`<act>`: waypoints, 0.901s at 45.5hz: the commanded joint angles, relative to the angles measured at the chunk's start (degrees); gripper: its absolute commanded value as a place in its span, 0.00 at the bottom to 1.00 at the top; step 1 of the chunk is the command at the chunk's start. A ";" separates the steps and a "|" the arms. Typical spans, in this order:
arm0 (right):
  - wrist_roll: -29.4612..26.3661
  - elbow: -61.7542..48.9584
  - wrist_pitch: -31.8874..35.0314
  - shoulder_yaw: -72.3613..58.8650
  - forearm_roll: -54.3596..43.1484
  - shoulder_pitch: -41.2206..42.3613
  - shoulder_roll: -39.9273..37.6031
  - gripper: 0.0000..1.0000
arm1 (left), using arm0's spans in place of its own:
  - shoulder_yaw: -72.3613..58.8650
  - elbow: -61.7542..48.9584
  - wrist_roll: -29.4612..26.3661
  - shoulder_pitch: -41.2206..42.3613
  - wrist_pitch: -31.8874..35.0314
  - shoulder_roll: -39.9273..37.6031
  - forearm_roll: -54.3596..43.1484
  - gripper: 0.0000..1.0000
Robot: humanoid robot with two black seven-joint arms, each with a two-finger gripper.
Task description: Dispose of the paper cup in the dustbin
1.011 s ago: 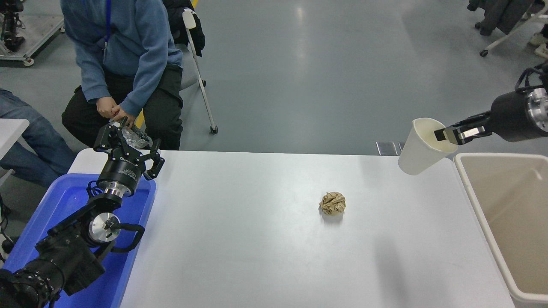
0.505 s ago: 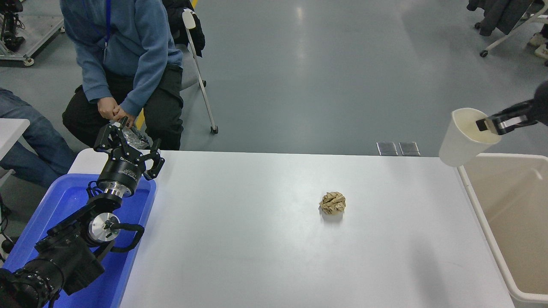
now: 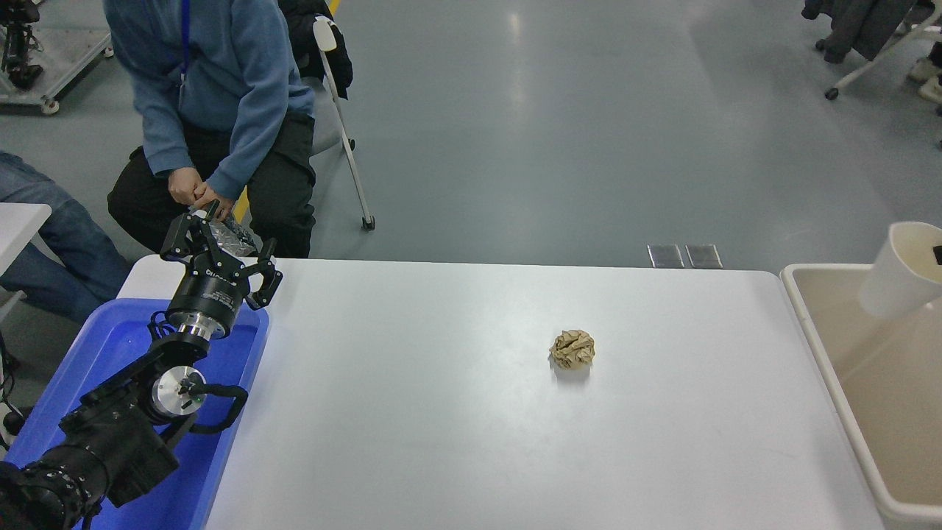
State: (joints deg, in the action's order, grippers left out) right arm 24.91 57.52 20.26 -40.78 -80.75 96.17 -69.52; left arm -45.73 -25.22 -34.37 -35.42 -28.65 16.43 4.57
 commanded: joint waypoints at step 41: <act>-0.03 -28.15 -22.80 4.56 37.60 -42.02 9.04 0.00 | 0.02 0.08 0.00 0.00 0.00 0.00 0.00 1.00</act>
State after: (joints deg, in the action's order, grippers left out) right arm 24.80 36.51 0.38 -39.06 -49.35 61.62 -65.03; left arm -45.70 -25.23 -34.35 -35.42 -28.65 16.43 4.57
